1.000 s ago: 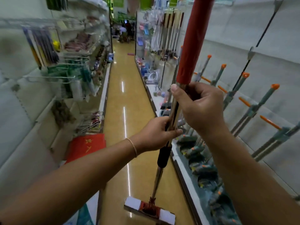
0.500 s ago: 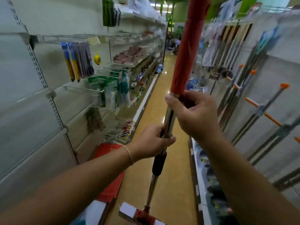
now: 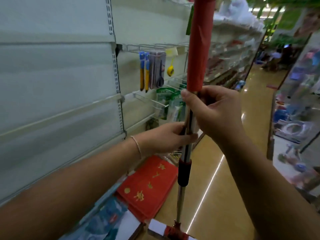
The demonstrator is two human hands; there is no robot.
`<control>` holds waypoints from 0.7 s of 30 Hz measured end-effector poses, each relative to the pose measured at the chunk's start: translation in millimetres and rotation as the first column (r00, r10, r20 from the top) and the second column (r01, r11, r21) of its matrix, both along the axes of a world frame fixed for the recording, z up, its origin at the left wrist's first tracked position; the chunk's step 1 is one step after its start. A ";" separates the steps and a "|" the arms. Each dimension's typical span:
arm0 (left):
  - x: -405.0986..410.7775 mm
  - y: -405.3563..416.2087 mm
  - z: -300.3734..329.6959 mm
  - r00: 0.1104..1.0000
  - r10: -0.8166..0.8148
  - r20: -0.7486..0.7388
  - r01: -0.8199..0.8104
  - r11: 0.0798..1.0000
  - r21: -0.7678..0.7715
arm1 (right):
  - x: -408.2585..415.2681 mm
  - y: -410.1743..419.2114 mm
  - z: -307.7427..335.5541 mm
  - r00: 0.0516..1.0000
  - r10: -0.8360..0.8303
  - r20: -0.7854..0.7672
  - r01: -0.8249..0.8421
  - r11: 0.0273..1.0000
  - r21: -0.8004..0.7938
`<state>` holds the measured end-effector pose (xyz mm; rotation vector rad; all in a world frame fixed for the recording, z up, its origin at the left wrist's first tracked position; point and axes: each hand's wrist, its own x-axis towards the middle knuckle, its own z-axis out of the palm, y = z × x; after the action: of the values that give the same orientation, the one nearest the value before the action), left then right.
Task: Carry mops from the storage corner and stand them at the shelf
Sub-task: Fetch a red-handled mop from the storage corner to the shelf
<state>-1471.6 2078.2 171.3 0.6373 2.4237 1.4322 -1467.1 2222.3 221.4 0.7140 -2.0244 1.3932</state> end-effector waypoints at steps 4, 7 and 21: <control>-11.6 -38.4 15.6 0.981 0.167 -0.100 -0.163 0.986 0.041 | -26.7 -42.8 12.2 0.997 0.069 -0.031 -0.069 0.998 -0.004; -17.6 -63.2 23.6 0.951 0.260 -0.166 -0.259 0.966 0.025 | -43.6 -71.4 22.6 0.992 0.124 -0.037 -0.125 0.992 -0.024; -41.5 -160.8 48.3 0.707 0.592 -0.386 -0.636 0.772 0.018 | -108.4 -182.0 48.6 0.913 0.408 -0.015 -0.405 0.900 -0.161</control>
<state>-1513.1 1917.4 219.6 0.0358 3.2092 1.4586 -1575.5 2040.3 270.0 1.0997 -1.8129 1.7798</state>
